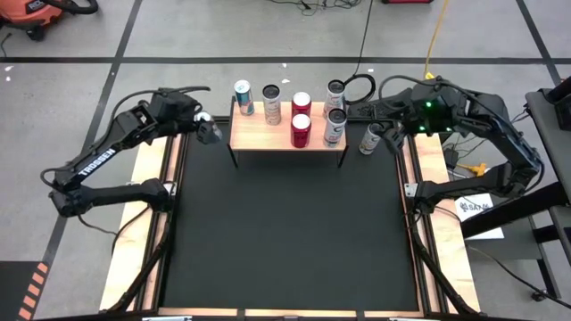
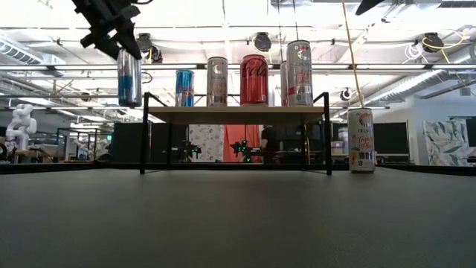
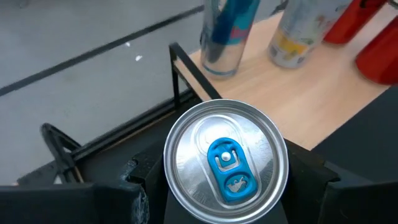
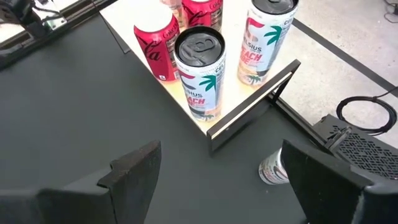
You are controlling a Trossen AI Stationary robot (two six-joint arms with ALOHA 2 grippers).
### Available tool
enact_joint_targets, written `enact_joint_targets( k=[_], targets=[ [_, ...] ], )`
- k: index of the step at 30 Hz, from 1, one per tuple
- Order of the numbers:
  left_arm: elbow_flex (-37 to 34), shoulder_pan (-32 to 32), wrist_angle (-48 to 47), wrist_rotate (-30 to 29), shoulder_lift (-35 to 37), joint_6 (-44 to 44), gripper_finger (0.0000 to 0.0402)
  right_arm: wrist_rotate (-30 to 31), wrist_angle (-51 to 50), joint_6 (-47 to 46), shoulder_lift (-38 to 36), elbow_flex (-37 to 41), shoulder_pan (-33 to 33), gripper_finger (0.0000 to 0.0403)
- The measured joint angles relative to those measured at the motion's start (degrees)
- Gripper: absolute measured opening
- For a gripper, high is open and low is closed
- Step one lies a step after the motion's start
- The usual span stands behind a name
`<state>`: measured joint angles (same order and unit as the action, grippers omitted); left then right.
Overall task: Place canned beverage on shelf
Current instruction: Put the blue soda can on the shelf aligned with the other blue soda can
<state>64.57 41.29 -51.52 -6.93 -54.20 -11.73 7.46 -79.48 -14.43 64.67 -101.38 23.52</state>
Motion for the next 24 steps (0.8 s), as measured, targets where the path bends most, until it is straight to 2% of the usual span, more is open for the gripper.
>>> enact_joint_targets(
  k=[8, 24],
  targets=[
    [4.07, -2.53, -4.24, -2.97, -2.51, -1.4, 0.0219, 0.0, 0.0, 1.1, 1.19, 0.02, -0.01, 0.0318],
    [13.08, -6.97, -5.59, -6.0, -8.25, -1.46, 0.0219, 0.02, 0.46, 0.19, 1.37, 0.0, -0.01, 0.0318]
  ],
)
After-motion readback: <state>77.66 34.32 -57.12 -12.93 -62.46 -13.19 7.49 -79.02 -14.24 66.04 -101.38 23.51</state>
